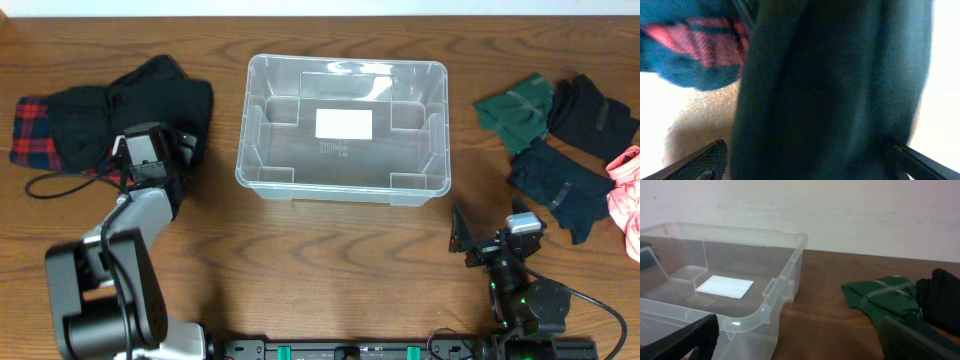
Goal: Pack container
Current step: 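Reach the left gripper to the black garment and grasp it, then lift the black garment with the left gripper and carry it over the bin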
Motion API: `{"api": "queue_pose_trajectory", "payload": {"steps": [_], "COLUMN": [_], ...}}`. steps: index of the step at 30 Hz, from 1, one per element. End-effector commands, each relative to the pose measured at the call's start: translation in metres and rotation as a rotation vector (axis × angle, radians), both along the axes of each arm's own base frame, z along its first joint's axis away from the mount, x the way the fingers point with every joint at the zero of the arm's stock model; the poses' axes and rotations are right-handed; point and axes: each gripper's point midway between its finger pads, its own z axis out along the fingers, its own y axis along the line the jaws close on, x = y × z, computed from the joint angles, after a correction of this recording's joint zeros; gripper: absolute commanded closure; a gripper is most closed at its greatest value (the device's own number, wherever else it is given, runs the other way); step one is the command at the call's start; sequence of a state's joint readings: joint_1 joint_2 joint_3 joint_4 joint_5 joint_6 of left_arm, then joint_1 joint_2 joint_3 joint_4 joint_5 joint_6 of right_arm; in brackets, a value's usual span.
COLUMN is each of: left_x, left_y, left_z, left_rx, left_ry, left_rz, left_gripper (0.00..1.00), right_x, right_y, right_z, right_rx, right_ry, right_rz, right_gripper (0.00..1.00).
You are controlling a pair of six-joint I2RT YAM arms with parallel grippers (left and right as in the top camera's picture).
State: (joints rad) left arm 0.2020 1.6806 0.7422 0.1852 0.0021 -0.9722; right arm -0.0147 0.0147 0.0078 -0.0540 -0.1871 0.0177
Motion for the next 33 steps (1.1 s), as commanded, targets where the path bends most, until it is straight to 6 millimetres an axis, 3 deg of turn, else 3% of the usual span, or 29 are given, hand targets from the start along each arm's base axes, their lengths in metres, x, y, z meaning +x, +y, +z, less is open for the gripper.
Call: {"api": "queue_pose_trajectory", "payload": {"steps": [1, 7, 8, 10, 13, 16, 20, 23, 28, 33], "left_x": [0.001, 0.017, 0.02, 0.025, 0.031, 0.034, 0.038, 0.043, 0.045, 0.028], "left_y": [0.002, 0.009, 0.01, 0.011, 0.01, 0.004, -0.006, -0.017, -0.024, -0.027], "left_z": [-0.02, -0.014, -0.012, -0.006, 0.002, 0.003, 0.012, 0.032, 0.093, 0.163], "left_rx": [-0.009, 0.022, 0.028, 0.057, 0.096, 0.096, 0.08, 0.091, 0.15, 0.2], "left_ry": [0.018, -0.06, -0.074, -0.1, -0.128, -0.135, -0.166, -0.218, -0.342, -0.418], "left_rz": [0.008, 0.021, 0.021, 0.0, -0.048, -0.095, -0.163, -0.245, -0.309, -0.316], "left_gripper": [0.02, 0.01, 0.05, 0.25, 0.66, 0.91, 0.94, 0.94, 0.94, 0.94], "right_x": [0.0, 0.0, 0.0, 0.0, 0.0, 0.0, 0.0, 0.0, 0.0, 0.0], "right_y": [0.0, 0.0, 0.0, 0.0, 0.0, 0.0, 0.0, 0.0, 0.0, 0.0], "right_z": [0.0, 0.0, 0.0, 0.0, 0.0, 0.0, 0.0, 0.0, 0.0, 0.0], "right_rx": [0.011, 0.011, 0.011, 0.011, 0.011, 0.011, 0.011, 0.011, 0.011, 0.011], "right_ry": [-0.001, -0.001, -0.001, -0.001, -0.001, -0.001, -0.001, -0.001, -0.001, -0.001], "right_rz": [-0.001, -0.001, -0.001, -0.001, -0.001, -0.001, -0.001, -0.001, -0.001, -0.001], "right_gripper": [0.01, 0.01, 0.01, 0.01, 0.01, 0.01, 0.01, 0.01, 0.01, 0.01]}}
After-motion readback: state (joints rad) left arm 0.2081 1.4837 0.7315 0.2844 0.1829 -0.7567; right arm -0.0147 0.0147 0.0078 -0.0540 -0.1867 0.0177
